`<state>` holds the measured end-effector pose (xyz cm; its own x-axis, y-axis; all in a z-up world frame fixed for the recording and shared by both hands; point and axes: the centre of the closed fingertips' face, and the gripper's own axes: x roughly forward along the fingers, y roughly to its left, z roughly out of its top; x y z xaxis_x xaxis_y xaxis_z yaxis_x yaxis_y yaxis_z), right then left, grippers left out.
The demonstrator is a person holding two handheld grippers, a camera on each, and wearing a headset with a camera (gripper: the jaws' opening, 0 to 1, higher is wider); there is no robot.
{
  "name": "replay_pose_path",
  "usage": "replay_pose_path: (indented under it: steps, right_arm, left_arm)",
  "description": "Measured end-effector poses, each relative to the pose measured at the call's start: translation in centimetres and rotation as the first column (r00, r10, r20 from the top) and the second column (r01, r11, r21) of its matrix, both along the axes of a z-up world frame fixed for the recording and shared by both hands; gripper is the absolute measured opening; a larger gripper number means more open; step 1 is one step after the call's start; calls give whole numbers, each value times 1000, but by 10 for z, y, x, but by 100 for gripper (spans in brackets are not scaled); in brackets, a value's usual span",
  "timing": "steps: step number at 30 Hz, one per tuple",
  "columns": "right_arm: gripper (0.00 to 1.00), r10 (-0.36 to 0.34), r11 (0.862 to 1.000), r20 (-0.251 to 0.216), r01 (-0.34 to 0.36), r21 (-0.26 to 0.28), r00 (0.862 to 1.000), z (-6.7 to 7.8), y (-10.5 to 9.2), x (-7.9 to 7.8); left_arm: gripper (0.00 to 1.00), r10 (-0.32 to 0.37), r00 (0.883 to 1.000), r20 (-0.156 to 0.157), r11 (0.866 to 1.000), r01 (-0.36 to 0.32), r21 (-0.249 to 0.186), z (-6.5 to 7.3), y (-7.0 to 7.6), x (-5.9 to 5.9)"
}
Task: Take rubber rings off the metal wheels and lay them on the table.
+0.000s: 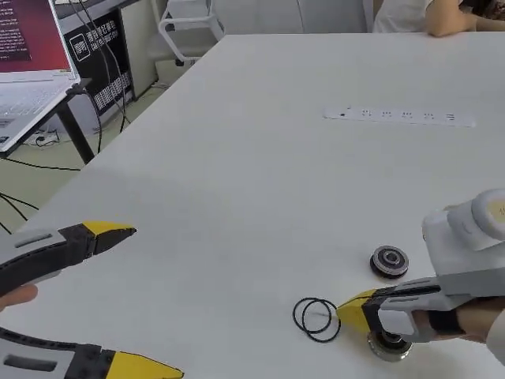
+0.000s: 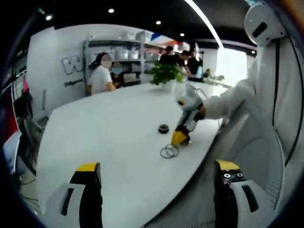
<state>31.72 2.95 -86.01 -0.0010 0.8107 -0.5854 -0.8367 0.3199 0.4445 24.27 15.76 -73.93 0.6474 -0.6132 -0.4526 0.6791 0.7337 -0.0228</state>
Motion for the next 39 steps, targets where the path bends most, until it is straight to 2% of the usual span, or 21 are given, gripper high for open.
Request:
replay_pose_path:
  steps: [8,17,24,33,39]
  right_arm:
    - [0,11,1000,28,-10,-28,1000,-7,0,3]
    - [1,1,1000,50,1,-29,999,-3,-5,8]
    - [2,-16,1000,77,17,-4,997,9,-14,14]
    - [5,-36,999,136,32,33,990,33,-23,18]
    - [15,-79,996,180,69,57,980,45,-34,23]
  left_arm:
    - [100,-8,1000,-4,1000,8,12,-1,0,2]
    - [100,-14,1000,-9,1000,14,15,-4,1,1]
    - [100,-21,1000,-11,1000,21,21,-5,0,2]
    - [100,-41,999,-3,999,41,27,-3,-3,6]
    - [100,-63,998,-4,997,63,34,-3,-7,8]
